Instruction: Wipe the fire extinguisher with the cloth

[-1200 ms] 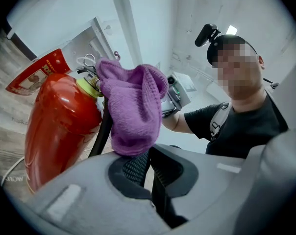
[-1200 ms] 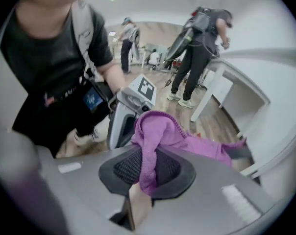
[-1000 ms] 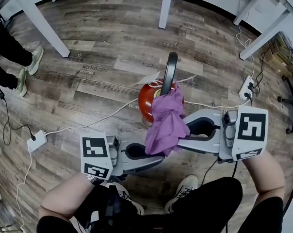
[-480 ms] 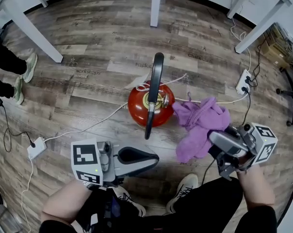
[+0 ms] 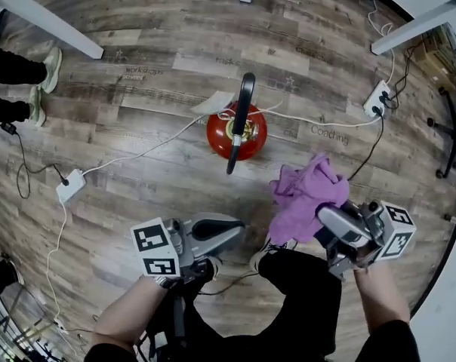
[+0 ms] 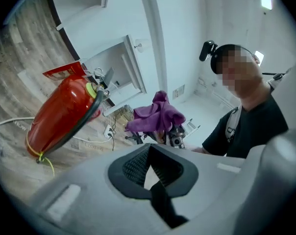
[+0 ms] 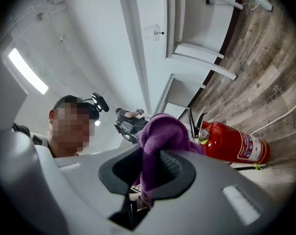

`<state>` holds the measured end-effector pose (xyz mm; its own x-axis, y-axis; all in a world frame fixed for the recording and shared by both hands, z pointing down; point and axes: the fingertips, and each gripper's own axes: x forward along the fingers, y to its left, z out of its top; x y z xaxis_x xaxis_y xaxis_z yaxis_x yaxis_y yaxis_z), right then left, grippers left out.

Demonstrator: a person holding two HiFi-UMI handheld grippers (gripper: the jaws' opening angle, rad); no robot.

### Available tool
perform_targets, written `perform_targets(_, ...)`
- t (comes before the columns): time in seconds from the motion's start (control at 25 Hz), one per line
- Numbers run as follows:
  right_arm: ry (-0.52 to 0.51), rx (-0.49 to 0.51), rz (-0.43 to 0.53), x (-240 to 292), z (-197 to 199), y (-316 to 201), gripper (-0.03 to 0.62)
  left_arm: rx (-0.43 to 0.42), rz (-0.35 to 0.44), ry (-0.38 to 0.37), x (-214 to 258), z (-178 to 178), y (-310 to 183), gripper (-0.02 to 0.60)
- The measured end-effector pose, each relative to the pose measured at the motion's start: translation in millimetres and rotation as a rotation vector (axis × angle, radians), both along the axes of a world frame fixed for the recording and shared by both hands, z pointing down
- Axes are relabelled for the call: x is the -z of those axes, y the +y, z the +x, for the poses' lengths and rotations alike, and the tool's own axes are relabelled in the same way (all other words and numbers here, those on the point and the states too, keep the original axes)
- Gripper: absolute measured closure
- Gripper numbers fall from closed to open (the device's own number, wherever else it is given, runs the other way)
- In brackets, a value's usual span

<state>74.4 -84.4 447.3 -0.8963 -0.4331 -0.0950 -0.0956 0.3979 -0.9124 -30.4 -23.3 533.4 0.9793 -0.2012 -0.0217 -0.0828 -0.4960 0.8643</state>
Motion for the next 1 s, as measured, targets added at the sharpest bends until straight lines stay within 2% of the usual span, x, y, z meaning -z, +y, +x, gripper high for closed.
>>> perform_targets(0.16, -0.020, -0.047, -0.084, 68, -16, 17, 0.540, -0.018, -0.112, -0.032, 59, -11, 38, 0.583)
perform_targets(0.28, -0.045, -0.065, -0.118, 128, -30, 35, 0.540, -0.038, -0.153, -0.026, 125, -20, 56, 0.583)
perform_targets(0.44, -0.037, -0.085, -0.103, 205, -40, 45, 0.540, -0.064, -0.123, -0.032, 210, -30, 61, 0.583)
perform_targets(0.64, -0.035, -0.102, -0.036, 296, -45, 48, 0.540, 0.024, -0.078, 0.021, 303, -40, 36, 0.583)
perform_targets(0.72, -0.046, -0.114, -0.021, 328, -45, 54, 0.540, 0.032, -0.052, 0.041, 339, -38, 36, 0.583)
perform_targets(0.92, -0.061, -0.137, -0.002, 398, -48, 76, 0.540, -0.061, -0.053, 0.092, 423, -33, 64, 0.583)
perform_targets(1.0, -0.065, -0.136, 0.011, 421, -50, 86, 0.540, -0.108, -0.029, 0.083, 446, -33, 78, 0.583)
